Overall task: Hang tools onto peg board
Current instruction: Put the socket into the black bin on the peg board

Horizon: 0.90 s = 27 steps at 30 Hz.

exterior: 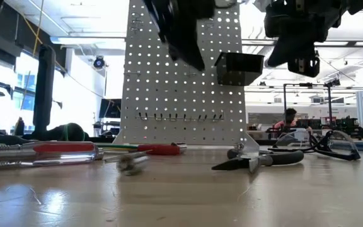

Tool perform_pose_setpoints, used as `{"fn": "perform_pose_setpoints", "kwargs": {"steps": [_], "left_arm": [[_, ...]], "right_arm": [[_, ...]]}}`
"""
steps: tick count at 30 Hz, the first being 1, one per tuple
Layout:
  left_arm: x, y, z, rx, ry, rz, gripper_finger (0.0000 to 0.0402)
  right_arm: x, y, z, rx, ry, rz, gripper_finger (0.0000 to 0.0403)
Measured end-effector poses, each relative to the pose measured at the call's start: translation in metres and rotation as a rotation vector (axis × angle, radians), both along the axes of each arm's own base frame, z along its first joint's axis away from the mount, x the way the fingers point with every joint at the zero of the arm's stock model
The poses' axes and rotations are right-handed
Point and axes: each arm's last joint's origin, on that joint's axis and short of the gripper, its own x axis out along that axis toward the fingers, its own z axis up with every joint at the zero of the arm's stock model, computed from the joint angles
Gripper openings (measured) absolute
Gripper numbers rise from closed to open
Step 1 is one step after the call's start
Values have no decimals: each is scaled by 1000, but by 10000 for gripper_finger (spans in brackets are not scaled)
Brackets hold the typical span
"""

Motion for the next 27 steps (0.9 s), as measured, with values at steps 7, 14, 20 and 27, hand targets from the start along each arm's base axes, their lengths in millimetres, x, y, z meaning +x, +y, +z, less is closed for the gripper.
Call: {"fn": "perform_pose_setpoints", "kwargs": {"steps": [7, 14, 20, 27], "left_arm": [[-29, -8, 16, -55, 145, 92, 0], [-60, -37, 7, -45, 458, 129, 0], [-68, -77, -7, -98, 465, 278, 1], [-96, -119, -71, -332, 586, 467, 26]], "right_arm": [[9, 1, -16, -94, 61, 141, 0], [18, 2, -33, -248, 102, 321, 0], [24, 3, -48, -263, 165, 365, 0], [28, 4, -57, -245, 199, 384, 0]]}}
